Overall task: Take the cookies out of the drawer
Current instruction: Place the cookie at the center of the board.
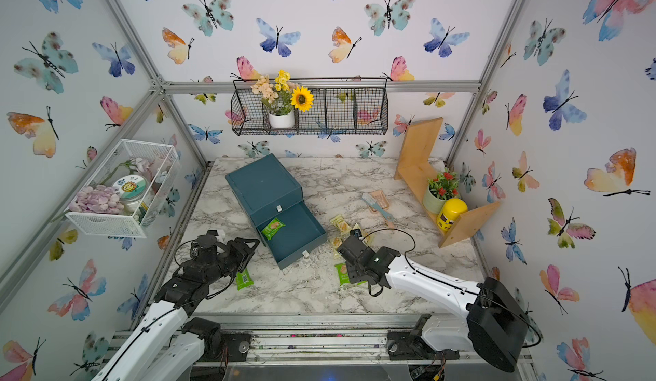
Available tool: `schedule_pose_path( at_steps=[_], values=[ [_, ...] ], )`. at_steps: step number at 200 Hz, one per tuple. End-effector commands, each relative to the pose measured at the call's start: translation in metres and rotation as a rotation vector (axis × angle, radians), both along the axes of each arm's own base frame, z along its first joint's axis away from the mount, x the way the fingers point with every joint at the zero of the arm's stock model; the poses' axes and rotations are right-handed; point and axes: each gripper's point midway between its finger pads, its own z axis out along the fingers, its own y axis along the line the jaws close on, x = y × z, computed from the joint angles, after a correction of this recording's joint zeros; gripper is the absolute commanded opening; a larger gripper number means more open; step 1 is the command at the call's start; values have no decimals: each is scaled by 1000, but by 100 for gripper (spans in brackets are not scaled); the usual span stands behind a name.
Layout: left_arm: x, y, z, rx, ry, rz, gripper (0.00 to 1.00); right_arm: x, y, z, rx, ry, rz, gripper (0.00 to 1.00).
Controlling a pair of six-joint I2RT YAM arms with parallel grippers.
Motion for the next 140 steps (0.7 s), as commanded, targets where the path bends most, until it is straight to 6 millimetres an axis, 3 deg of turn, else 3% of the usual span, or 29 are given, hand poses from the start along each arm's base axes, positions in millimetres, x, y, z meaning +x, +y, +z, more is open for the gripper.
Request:
schedule_pose_path(
  at_steps=[1, 34, 95, 117, 140],
  values=[
    [6, 5, 14, 23, -52, 16, 51, 20, 6, -5, 41, -21, 28, 31],
    [5, 5, 14, 29, -50, 14, 51, 35, 5, -21, 30, 20, 55, 30],
    [6, 10, 20, 40, -69, 35, 51, 27, 9, -48, 38, 94, 80, 36],
    [7, 10, 23, 43, -75, 37, 52, 29, 5, -43, 15, 88, 64, 50],
    [8, 11, 25, 46, -86, 43, 52, 39, -5, -13, -22, 20, 28, 60]
  ],
)
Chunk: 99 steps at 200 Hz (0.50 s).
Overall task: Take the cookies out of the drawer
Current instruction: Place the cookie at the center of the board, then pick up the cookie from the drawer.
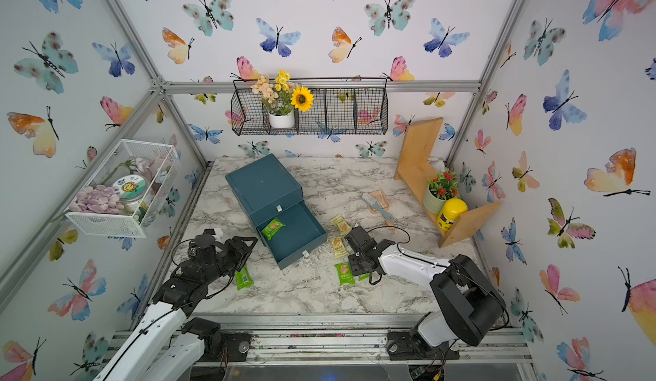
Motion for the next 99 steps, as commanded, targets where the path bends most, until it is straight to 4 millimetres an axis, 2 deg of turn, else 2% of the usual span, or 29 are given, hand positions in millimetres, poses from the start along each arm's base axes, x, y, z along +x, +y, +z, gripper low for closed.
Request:
schedule_pose_path(
  at_steps=[1, 10, 27, 40, 52, 76, 99],
  values=[
    [6, 6, 17, 24, -58, 23, 52, 12, -8, 32, -32, -69, -33, 60],
    [6, 6, 20, 23, -64, 23, 52, 17, -10, 51, -42, -101, -41, 61],
    [8, 6, 26, 26, -88, 20, 53, 30, -7, 99, -24, -188, -30, 61],
    [10, 6, 30, 24, -117, 20, 53, 42, 6, 137, 26, -274, 26, 61],
    [12, 5, 33, 10, -148, 20, 54, 48, 23, 163, 79, -317, 96, 61],
    [14, 4, 36, -12, -174, 27, 54, 57, 63, 193, 186, -350, 234, 59],
    [15, 4, 37, -13, -181, 31, 54, 47, 117, 205, 272, -396, 434, 58]
  ],
)
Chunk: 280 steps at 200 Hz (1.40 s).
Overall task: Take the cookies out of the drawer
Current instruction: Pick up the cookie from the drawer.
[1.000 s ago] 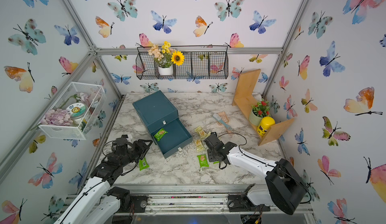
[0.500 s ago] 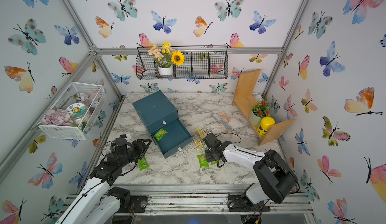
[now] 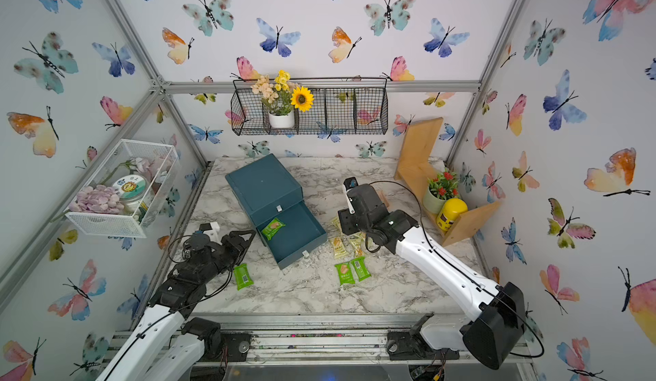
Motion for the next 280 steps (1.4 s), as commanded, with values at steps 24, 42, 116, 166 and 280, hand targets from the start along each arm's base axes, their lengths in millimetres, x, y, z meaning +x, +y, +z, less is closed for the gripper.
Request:
schedule_pose_path(
  at_steps=[24, 42, 116, 166, 280],
  values=[
    [5, 7, 7, -16, -61, 45, 53, -32, 104, 1, 77, -135, 449, 57],
    [3, 8, 4, -43, -59, 62, 53, -48, 135, 0, 95, -237, 615, 57],
    [-7, 15, -11, -61, -10, 104, 53, -38, 186, -47, -310, -567, 1114, 61],
    [-11, 29, -15, -49, 0, 172, 53, -28, 202, -70, -474, -637, 1312, 59],
    [-16, 46, -19, 41, 41, 240, 52, 0, 223, -109, -619, -714, 1370, 50]
  ],
)
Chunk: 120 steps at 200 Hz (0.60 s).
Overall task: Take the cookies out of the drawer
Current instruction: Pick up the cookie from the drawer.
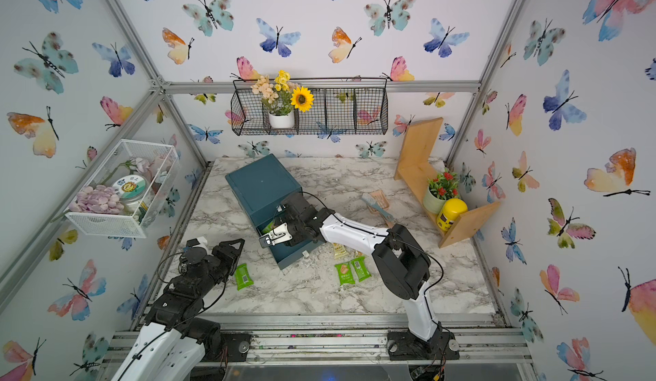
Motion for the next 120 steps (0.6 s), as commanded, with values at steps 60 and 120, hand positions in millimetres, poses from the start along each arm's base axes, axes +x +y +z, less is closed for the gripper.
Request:
schedule_pose_path(
  at_steps=[60, 120],
  values=[
    [1, 9, 7, 48, -13, 31, 51, 15, 13, -5, 20, -44, -3, 44],
    [1, 10, 8, 48, -13, 33, 50, 17, 22, -9, 34, -29, 2, 38]
  ],
)
